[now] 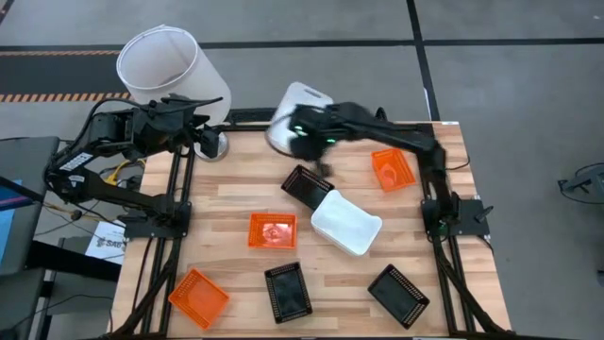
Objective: Stack baskets by color
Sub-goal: Stack the top white bin on top of the bottom white bin
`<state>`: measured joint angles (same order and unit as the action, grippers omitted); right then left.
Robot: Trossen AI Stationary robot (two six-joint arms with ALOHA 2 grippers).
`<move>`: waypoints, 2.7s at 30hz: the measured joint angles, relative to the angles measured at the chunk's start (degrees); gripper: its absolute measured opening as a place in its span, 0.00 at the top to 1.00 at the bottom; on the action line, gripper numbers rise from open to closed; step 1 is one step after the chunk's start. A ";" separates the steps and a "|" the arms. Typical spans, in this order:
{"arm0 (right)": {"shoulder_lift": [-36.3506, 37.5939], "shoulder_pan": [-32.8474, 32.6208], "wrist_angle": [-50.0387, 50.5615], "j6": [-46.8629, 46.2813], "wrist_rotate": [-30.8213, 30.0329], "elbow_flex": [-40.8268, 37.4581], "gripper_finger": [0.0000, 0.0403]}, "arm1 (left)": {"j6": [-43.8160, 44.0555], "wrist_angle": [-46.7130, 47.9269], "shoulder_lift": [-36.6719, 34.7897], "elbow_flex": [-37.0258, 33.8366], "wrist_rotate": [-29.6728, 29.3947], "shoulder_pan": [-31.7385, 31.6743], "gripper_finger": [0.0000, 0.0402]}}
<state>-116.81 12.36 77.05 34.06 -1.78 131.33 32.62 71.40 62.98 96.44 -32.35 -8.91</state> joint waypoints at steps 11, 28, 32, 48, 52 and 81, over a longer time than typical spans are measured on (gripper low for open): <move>20.02 -15.58 12.81 11.54 -2.02 -10.43 1.00 | -0.02 -0.07 0.00 0.00 -1.79 -0.02 0.41; 35.28 -36.90 12.90 27.49 -15.40 -45.15 1.00 | 0.06 -0.03 0.00 0.02 -8.75 -0.02 0.41; 35.81 -37.81 12.92 29.36 -14.95 -49.25 1.00 | 1.49 0.06 0.00 0.02 -9.02 -0.02 0.41; 46.24 -31.90 2.04 44.53 -8.47 -61.36 1.00 | 8.21 4.05 0.00 0.02 -9.07 -0.02 0.41; 46.78 -28.28 -1.41 49.11 -5.63 -62.92 1.00 | 9.31 4.37 0.02 0.02 -9.08 -0.02 0.41; 44.35 -20.03 -5.35 57.50 6.03 -66.99 1.00 | 11.41 5.72 0.04 0.02 -9.74 -0.02 0.41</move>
<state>-72.46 -7.67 71.70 91.56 4.25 64.34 44.03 77.12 63.02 96.47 -42.09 -8.93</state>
